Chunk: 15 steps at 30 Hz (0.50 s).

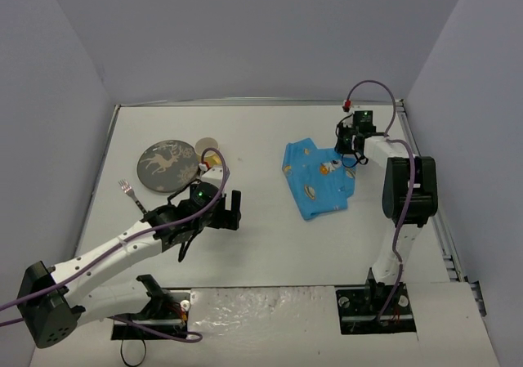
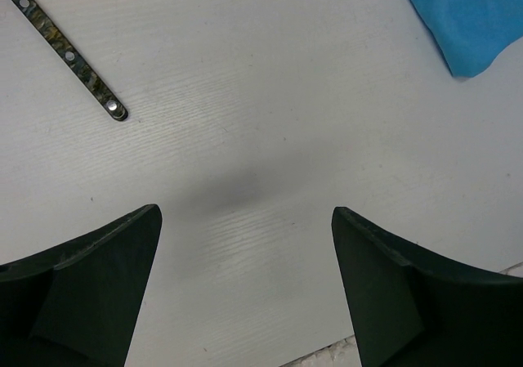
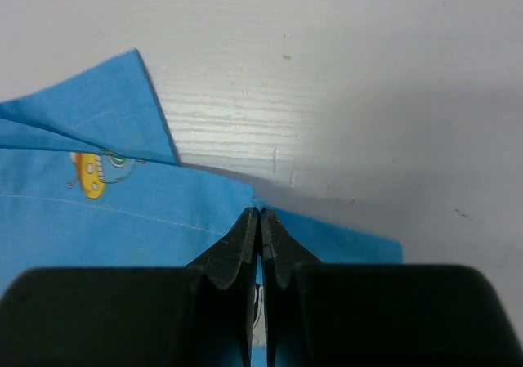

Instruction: Set the dinner table for one person

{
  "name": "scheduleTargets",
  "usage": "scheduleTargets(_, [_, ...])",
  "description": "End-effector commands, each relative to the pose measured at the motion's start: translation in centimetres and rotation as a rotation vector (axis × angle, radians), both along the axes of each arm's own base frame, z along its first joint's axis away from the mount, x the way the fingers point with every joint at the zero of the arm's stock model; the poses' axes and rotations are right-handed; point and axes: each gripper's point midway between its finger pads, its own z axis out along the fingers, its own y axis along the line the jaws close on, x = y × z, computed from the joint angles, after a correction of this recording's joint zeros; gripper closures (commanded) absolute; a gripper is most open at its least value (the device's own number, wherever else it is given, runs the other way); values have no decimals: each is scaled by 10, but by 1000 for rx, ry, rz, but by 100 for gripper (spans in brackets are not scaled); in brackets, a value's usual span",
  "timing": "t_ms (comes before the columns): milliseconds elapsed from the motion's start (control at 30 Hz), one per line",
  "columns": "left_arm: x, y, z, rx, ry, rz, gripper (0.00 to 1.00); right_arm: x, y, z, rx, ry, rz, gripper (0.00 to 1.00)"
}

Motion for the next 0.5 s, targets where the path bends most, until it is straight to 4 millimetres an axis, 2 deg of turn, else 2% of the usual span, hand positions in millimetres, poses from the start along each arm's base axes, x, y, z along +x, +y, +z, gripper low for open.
scheduleTargets(0, [14,10,54,-29,-115,61,18,7,19,193,-37,-387,33,100])
scheduleTargets(33, [15,14,60,-27,-127,73,18,-2,28,222,-36,-441,47,100])
scheduleTargets(67, [15,18,66,-24,-138,87,18,-10,37,240,-34,-473,62,100])
scheduleTargets(100, [15,23,70,-17,-145,100,18,-18,52,249,-29,-488,90,100])
scheduleTargets(133, [14,29,75,-6,-150,113,18,-36,74,275,-11,-542,135,100])
scheduleTargets(267, [13,46,105,-3,-205,155,18,-86,118,324,55,-628,247,100])
scheduleTargets(333, [12,52,123,-13,-245,162,18,-106,131,351,103,-681,297,100])
scheduleTargets(433, [11,60,137,-21,-284,176,18,-131,150,389,176,-741,388,100])
scheduleTargets(467, [10,63,144,-28,-298,183,18,-146,158,411,219,-777,445,100])
